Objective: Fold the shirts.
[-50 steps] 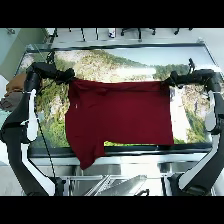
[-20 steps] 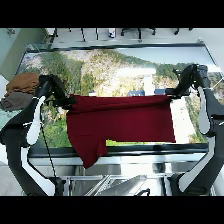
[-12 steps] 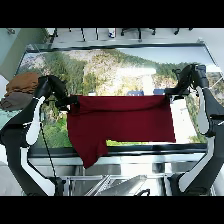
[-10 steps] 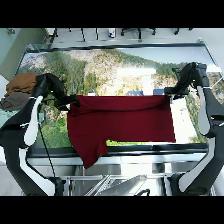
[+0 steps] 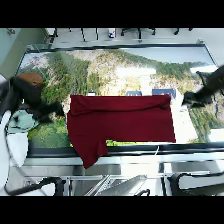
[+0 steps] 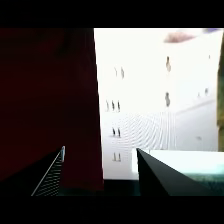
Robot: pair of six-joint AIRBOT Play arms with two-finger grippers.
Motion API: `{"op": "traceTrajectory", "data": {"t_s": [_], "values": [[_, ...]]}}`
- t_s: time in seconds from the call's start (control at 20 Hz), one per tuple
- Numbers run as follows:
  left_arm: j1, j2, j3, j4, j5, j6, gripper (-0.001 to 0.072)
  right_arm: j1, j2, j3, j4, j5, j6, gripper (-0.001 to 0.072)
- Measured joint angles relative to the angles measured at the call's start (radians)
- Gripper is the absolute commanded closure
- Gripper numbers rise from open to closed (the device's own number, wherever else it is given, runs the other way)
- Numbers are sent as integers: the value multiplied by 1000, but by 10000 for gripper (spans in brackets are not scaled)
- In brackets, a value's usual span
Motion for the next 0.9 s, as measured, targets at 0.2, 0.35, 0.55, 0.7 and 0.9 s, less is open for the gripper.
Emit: {"op": "traceTrajectory", "data": {"t_s": [0.2,0.35,0.55,0.7,0.9], "values": [[60,286,-509,-115,-163,34,40,-179,141,-297,143,85,-60,209],[81,409,-771,-248,-291,82,57,-258,179,-431,236,135,-99,209],[52,454,-908,-363,-428,113,57,-290,190,-515,293,200,-125,209],[-11,388,-898,-410,-477,121,58,-298,168,-537,311,220,-132,209],[-108,252,-796,-404,-569,129,694,-286,143,-563,322,226,-142,209]]}}
